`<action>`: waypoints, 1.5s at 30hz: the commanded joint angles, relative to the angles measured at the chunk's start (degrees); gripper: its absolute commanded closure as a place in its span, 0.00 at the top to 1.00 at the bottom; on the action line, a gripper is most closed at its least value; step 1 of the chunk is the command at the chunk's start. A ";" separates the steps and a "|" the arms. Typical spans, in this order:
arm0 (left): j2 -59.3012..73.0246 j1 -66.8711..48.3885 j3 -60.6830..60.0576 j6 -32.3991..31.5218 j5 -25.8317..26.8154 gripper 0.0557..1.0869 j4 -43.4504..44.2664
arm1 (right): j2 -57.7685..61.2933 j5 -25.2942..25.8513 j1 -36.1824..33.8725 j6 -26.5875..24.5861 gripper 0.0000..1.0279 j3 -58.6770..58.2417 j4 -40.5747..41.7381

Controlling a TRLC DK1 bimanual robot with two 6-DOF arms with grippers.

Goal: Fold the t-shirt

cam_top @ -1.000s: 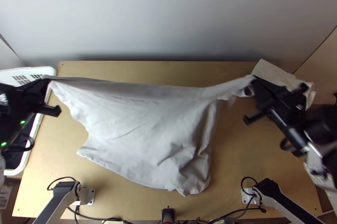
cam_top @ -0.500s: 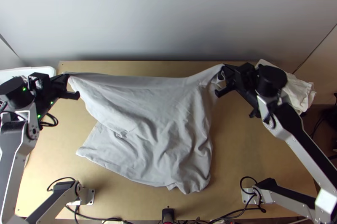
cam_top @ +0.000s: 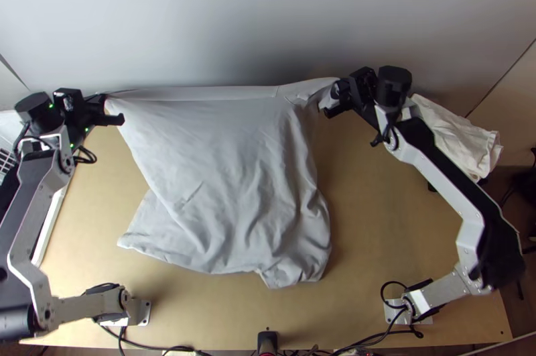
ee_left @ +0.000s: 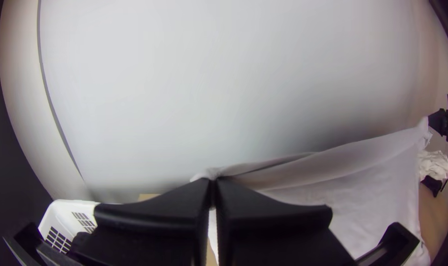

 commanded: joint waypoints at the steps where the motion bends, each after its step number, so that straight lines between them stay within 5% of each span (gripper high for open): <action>1: 9.92 -0.11 4.01 -0.07 -1.07 0.03 3.01 | 9.39 0.20 -1.14 1.90 0.03 6.73 1.22; 29: 35.14 -5.56 14.03 1.60 -4.85 0.03 5.65 | 29.51 0.29 1.76 -0.30 0.03 15.17 3.77; 45: 36.37 -6.71 20.80 0.72 -5.38 0.03 0.46 | 23.19 0.20 0.97 1.55 0.03 9.19 2.01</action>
